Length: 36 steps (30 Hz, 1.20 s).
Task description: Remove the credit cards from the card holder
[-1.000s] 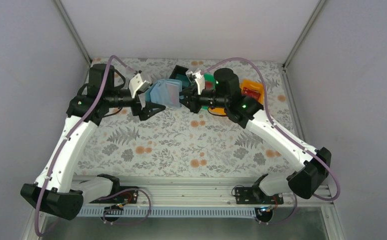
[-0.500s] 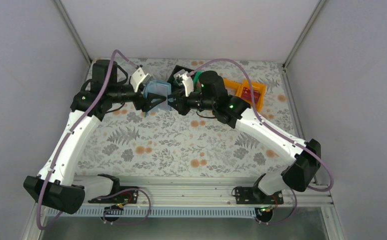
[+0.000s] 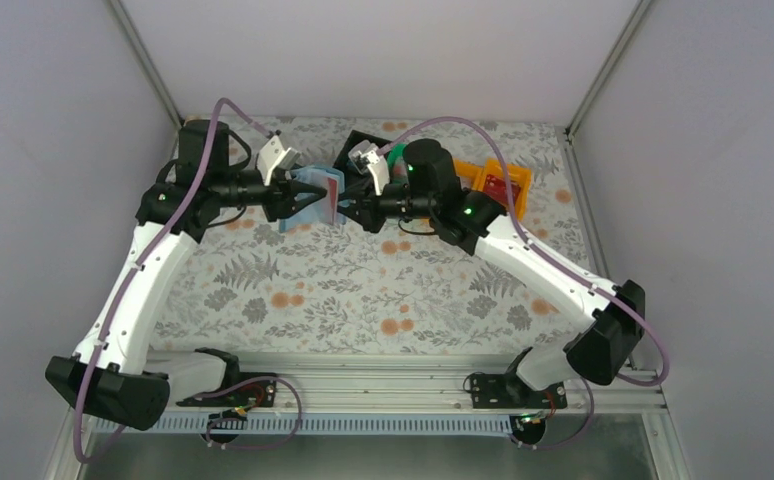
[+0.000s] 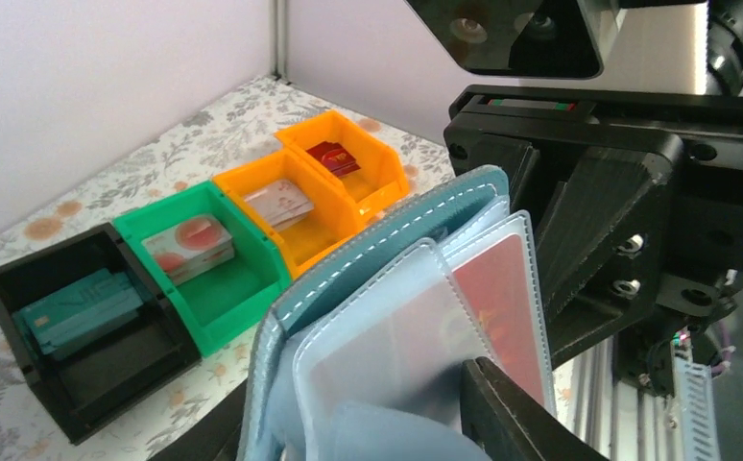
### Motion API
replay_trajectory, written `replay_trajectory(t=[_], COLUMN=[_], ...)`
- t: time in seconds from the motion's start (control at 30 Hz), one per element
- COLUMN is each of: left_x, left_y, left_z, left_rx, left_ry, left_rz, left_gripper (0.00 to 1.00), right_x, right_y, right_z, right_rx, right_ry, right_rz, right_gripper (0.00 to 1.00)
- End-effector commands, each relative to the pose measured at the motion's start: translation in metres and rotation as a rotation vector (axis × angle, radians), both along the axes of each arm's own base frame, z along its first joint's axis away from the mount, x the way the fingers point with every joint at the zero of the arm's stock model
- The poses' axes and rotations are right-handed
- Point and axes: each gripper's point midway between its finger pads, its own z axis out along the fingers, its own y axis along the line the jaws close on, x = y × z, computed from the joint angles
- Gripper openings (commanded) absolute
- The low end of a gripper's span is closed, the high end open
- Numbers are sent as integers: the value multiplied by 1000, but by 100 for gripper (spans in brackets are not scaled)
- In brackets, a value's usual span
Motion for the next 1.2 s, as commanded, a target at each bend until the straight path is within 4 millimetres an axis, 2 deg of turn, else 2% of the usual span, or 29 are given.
replay_trajectory(t=[0.0, 0.1, 0.13, 0.23, 0.33, 0.43, 0.5, 0.6, 0.7, 0.77, 0.8, 0.9, 1.0, 1.1, 1.17], left_x=[-10, -21, -24, -29, -31, -23, -21, -22, -23, -24, -27, -35, -41, -46, -48], left_y=[-10, -12, -12, -11, -7, -1, 1, 1, 2, 2, 1, -2, -3, -4, -4], left_z=[4, 13, 15, 17, 17, 11, 9, 10, 12, 13, 14, 15, 14, 11, 11], left_rx=[-28, -57, -61, -54, -34, 2, 10, 7, 6, 5, 2, -14, -20, -20, -20], left_ry=[-33, -44, -50, -67, -79, -84, -82, -79, -88, -90, -92, -91, -88, -85, -88], left_rz=[-93, -138, -148, -159, -136, -72, -57, -54, -49, -53, -63, -113, -144, -166, -176], left_gripper=[30, 6, 3, 2, 2, 2, 2, 2, 2, 3, 2, 2, 2, 2, 2], right_x=[-69, -70, -66, -55, -38, -29, -26, -21, -33, -41, -40, -20, -14, -12, -12], right_y=[0, -4, -6, -11, -23, -44, -55, -67, -68, -64, -61, -52, -44, -36, -33], right_z=[67, 69, 69, 66, 62, 62, 60, 53, 49, 49, 47, 42, 47, 49, 46], right_rx=[178, 176, 172, 165, 136, 123, 98, 58, 39, 60, 65, 61, 85, 94, 97], right_ry=[-166, -190, -190, -183, -179, -203, -236, -253, -270, -264, -246, -232, -249, -247, -239], right_rz=[302, 299, 286, 240, 147, 73, 32, -3, 70, 135, 135, 86, 103, 133, 154], right_gripper=[4, 4, 4, 4, 13, 30, 45, 60, 74, 95, 99, 98, 92, 73, 51])
